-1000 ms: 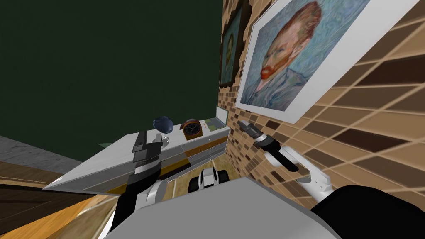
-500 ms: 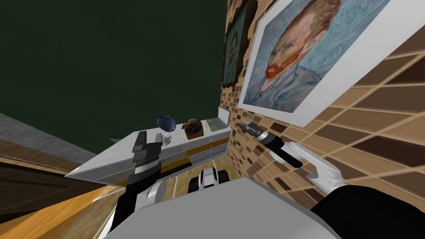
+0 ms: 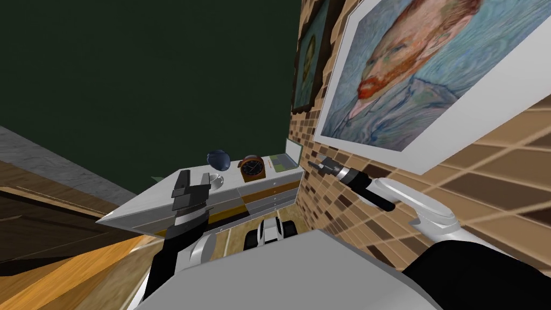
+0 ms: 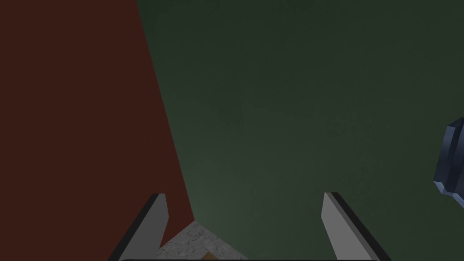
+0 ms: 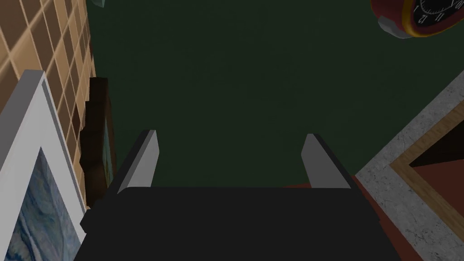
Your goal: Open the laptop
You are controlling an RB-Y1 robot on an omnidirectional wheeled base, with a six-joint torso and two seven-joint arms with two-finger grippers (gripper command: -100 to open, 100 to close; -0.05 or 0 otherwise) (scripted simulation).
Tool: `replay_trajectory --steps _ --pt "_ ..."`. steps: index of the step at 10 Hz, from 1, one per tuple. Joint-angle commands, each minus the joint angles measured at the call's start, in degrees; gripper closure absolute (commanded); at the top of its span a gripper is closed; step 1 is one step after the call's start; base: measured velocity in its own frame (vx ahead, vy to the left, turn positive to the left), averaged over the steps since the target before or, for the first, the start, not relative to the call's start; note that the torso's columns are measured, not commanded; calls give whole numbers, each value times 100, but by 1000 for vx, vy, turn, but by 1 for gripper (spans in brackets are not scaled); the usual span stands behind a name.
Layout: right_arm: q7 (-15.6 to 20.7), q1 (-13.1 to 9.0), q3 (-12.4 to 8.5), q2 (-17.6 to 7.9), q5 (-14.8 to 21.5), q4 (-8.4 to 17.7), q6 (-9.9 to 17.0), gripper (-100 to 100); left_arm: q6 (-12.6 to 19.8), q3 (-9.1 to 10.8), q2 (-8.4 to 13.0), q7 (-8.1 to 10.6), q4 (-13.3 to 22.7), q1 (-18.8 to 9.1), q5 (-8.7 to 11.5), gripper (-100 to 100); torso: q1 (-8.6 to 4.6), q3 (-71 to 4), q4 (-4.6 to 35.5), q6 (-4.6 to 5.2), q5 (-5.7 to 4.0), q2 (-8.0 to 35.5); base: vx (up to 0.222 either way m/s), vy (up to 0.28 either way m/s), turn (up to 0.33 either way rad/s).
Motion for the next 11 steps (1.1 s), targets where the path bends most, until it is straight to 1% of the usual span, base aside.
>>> replay_trajectory --steps 1,3,4,7,8,10,11 --pt "96 96 -52 -285 369 112 104 -100 0 0 0 0 0 0 0 0 6 7 3 2 1 11 59 4 52" --pt "172 224 -154 -610 704 258 240 -100 0 0 0 0 0 0 0 0 6 7 4 0 2 10 94 -3 94" --pt "172 224 -154 -610 775 258 240 -100 0 0 0 0 0 0 0 0 0 3 1 -1 -1 4 81 -6 25" --pt "283 415 -292 -1040 1311 470 445 -100 0 0 0 0 0 0 0 0 3 3 2 -1 1 3 114 -3 62" --pt "283 415 -292 -1040 1373 470 445 -100 0 0 0 0 0 1 0 0 0 -2 -1 -4 1 -4 74 13 -9" --pt "351 532 -379 -1297 1739 598 572 -100 0 0 -1 0 0 -1 0 0 -30 -22 1 -23 11 -16 66 19 50" --pt "382 585 -421 -1417 1892 656 631 -100 0 -1 -1 0 0 -1 0 0 -51 -54 1 -33 33 -45 91 26 49"
